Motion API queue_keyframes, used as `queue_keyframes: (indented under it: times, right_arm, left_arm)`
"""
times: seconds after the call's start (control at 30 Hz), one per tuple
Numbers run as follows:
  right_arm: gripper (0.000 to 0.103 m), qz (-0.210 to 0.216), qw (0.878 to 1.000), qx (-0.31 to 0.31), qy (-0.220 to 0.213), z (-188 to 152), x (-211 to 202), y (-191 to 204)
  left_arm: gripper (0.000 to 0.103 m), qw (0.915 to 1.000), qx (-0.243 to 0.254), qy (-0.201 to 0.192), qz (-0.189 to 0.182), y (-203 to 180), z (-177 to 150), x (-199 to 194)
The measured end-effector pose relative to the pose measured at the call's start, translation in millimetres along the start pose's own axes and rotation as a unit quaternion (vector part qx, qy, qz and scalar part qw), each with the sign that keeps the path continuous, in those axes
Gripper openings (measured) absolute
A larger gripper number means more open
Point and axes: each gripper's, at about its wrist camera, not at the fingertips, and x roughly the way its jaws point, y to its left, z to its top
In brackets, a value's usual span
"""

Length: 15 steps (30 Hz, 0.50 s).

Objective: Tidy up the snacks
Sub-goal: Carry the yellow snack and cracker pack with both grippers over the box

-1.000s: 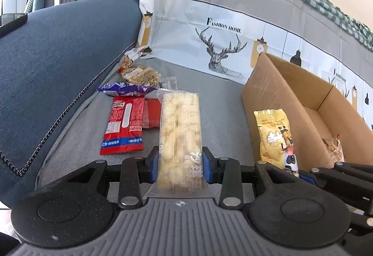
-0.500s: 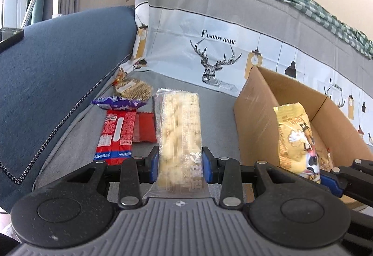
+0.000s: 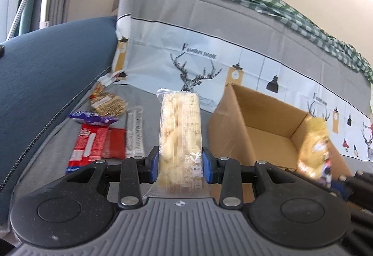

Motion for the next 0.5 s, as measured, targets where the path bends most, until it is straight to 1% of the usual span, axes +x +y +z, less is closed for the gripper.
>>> queue_keyframes:
  times: [0.07, 0.23, 0.33, 0.5]
  right_arm:
    - [0.010, -0.009, 1.000, 0.013, -0.013, 1.9, -5.0, -10.4]
    - [0.010, -0.032, 0.997, 0.070, -0.032, 6.3, -11.2, -42.8]
    - [0.010, -0.061, 0.992, 0.101, -0.034, 7.0, -11.1, -63.8]
    - [0.010, -0.108, 0.985, 0.135, -0.029, 4.5, -4.3, -92.7]
  left_arm:
    - [0.040, 0.9999, 0.003, -0.004, -0.009, -7.8, 1.6, 0.7]
    - [0.040, 0.9992, 0.021, -0.008, -0.033, -29.9, 2.3, 3.5]
    - [0.040, 0.9982, 0.038, -0.009, -0.045, -42.0, -0.2, 6.5]
    - [0.040, 0.9957, 0.064, -0.013, -0.066, -60.6, -3.4, 9.9]
